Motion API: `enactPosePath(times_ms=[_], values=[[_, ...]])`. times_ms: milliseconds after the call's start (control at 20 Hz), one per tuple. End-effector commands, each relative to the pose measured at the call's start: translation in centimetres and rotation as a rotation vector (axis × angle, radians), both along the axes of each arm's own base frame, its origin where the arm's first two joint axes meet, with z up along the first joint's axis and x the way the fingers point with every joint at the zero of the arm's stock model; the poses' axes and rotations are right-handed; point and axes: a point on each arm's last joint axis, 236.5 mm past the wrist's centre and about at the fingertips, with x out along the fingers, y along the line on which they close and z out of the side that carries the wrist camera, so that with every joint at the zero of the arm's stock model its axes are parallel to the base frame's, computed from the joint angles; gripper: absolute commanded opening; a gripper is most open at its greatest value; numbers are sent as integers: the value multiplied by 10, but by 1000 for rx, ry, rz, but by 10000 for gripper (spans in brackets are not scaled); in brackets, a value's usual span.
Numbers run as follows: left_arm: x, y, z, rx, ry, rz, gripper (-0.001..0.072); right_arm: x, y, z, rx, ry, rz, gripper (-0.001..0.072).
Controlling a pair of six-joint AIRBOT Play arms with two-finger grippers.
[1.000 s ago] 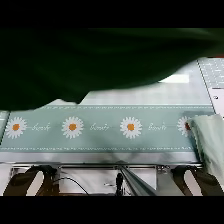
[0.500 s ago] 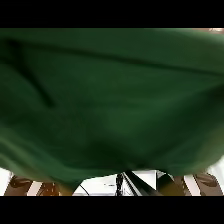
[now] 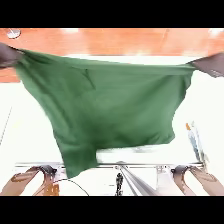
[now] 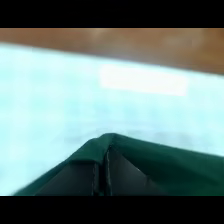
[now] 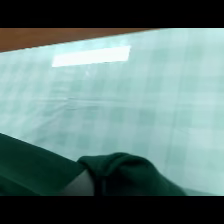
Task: Fold the shirts.
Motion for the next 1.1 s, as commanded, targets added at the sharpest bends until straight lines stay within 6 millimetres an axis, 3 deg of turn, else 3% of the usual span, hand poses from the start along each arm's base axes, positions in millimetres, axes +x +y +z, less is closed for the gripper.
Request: enactPosePath(times_ms=[0, 150, 250, 300, 350, 400, 450, 500, 600, 700, 750, 800, 900, 1000, 1050], values=[[53, -17, -67, -33, 100, -18, 27, 97, 5, -67, 119, 33, -82, 23], [103, -15, -83, -55, 50, 44, 27, 168, 0, -97, 198, 62, -134, 23], [117, -22, -98, -138, 86, 67, 28, 203, 4, -106, 308, 91, -136, 24], [117, -27, -104, -174, 111, 64, 29, 214, 5, -110, 361, 104, -139, 90], [114, -32, -112, -188, 146, 50, 34, 220, 6, -112, 415, 121, -137, 434], [107, -34, -119, -178, 182, 29, 208, 220, 4, -112, 456, 140, -126, 623], [99, -32, -125, -163, 220, 11, 639, 216, -3, -112, 465, 152, -116, 623], [88, -26, -134, -146, 280, -3, 704, 208, -15, -109, 470, 169, -99, 623], [54, 5, -153, -79, 445, -21, 703, 174, -45, -103, 478, 231, -35, 619], [2, 42, -183, -72, 668, -11, 701, 104, -69, -117, 366, 382, 127, 618], [-30, 57, -202, -121, 797, 29, 701, 65, -84, -141, 259, 519, 158, 617], [-59, 64, -217, -184, 886, 53, 701, 36, -103, -165, 151, 619, 123, 617], [-107, 66, -245, -238, 951, 73, 701, 6, -129, -200, 83, 660, -71, 617], [-147, 63, -274, -299, 968, 151, 701, -13, -131, -224, 154, 604, -258, 617], [-158, 52, -283, -360, 949, 161, 701, -23, -124, -233, 204, 578, -314, 617]])
